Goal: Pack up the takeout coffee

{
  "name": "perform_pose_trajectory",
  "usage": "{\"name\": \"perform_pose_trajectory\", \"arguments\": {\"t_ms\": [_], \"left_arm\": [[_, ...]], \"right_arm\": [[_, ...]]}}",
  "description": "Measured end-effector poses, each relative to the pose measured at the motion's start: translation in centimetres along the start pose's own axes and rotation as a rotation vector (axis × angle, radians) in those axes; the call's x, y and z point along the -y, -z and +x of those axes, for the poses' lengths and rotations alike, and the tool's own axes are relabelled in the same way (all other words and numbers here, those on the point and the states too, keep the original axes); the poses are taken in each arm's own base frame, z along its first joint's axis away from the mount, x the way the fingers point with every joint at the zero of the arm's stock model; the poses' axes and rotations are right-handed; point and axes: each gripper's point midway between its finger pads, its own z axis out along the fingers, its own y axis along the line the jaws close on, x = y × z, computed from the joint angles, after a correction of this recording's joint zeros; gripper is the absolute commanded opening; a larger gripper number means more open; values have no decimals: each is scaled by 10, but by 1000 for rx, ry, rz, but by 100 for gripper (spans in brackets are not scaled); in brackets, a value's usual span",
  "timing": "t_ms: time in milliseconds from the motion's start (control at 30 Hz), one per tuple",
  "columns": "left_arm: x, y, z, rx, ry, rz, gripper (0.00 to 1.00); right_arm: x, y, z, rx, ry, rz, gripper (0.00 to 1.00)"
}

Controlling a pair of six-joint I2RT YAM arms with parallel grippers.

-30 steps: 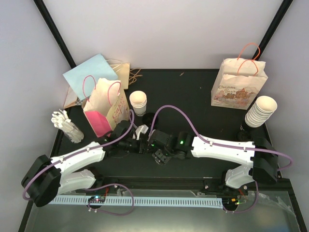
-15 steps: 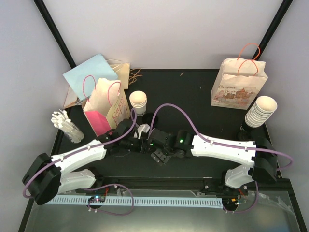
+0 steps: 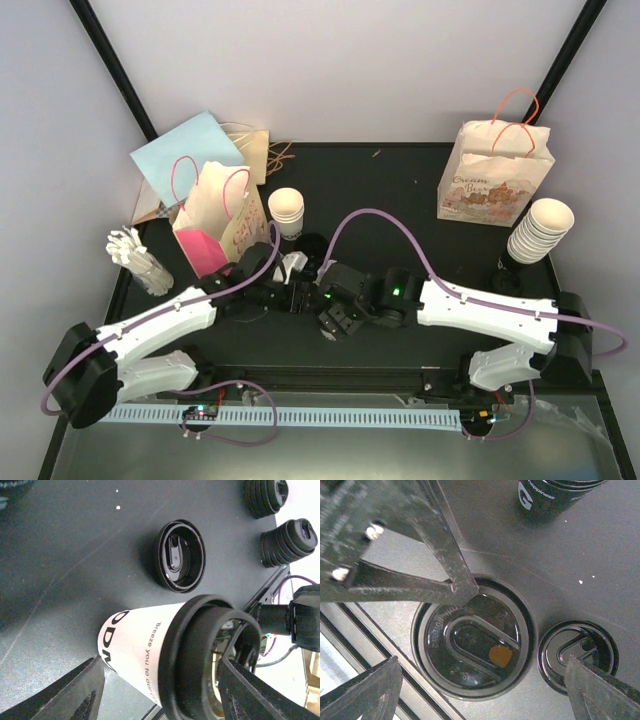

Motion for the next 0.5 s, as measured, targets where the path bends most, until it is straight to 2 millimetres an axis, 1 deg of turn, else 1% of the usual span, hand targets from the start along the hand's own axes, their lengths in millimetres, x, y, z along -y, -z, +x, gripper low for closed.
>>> {"name": "perform_pose_trajectory", "arguments": {"t_ms": [133, 300, 333, 433, 500], "left_arm": [[9, 10, -9, 20, -22, -13, 71], [27, 31, -24, 70, -79, -20, 78], [31, 35, -26, 80, -96, -20, 81], [39, 47, -31, 106, -145, -24, 98], [43, 52, -30, 110, -174, -28, 99]], "right_arm": [[6, 5, 4, 8, -36, -21, 91], [16, 13, 9, 39, -107, -84, 91], [19, 14, 10, 49, -126, -103, 91], [25, 15, 15, 61, -175, -145, 91], [29, 15, 16, 67, -212, -175, 90]]}}
